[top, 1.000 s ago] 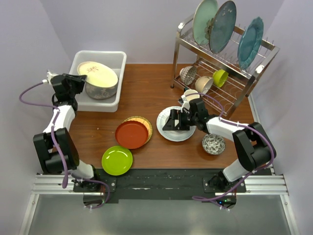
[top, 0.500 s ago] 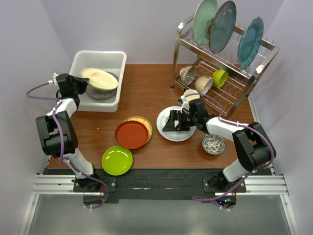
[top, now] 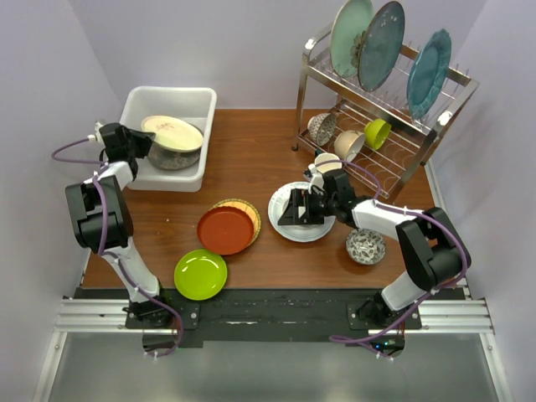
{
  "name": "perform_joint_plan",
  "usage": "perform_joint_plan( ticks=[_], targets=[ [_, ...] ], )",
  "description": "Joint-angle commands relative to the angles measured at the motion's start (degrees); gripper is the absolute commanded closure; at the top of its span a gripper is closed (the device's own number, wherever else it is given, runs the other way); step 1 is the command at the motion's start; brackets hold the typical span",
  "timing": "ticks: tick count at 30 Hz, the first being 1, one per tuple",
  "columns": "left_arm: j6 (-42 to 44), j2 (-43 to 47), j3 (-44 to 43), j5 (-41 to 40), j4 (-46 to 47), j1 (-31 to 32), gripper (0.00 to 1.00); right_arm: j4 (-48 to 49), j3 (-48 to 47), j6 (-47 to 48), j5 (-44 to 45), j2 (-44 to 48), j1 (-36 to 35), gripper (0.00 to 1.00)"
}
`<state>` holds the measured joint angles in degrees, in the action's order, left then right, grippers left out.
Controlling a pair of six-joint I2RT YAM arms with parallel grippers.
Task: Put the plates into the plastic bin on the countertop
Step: Place the plate in the plastic bin.
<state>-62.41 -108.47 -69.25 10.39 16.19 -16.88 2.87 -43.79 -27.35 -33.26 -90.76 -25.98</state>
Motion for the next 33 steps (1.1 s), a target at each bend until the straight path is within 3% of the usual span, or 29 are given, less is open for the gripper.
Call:
perform_joint_plan(
  ticks=[1, 13, 33],
  targets=[
    [-1.13, 0.54, -4.40, 3.84, 9.74, -0.34, 1.00, -0.85, -0.95, 1.07, -0.32, -1.52, -0.39, 0.01],
    [3.52, 0.62, -5.89, 3.85, 1.14, 0.01, 1.00, -1.03, -0.86, 1.34, -0.49, -1.79, -0.48, 0.01],
    [9.06, 2.21, -4.84, 4.20, -10.29, -0.08, 0.47, -2.70, -1.21, 2.13, -0.14, -0.91, -0.39, 0.01]
  ],
)
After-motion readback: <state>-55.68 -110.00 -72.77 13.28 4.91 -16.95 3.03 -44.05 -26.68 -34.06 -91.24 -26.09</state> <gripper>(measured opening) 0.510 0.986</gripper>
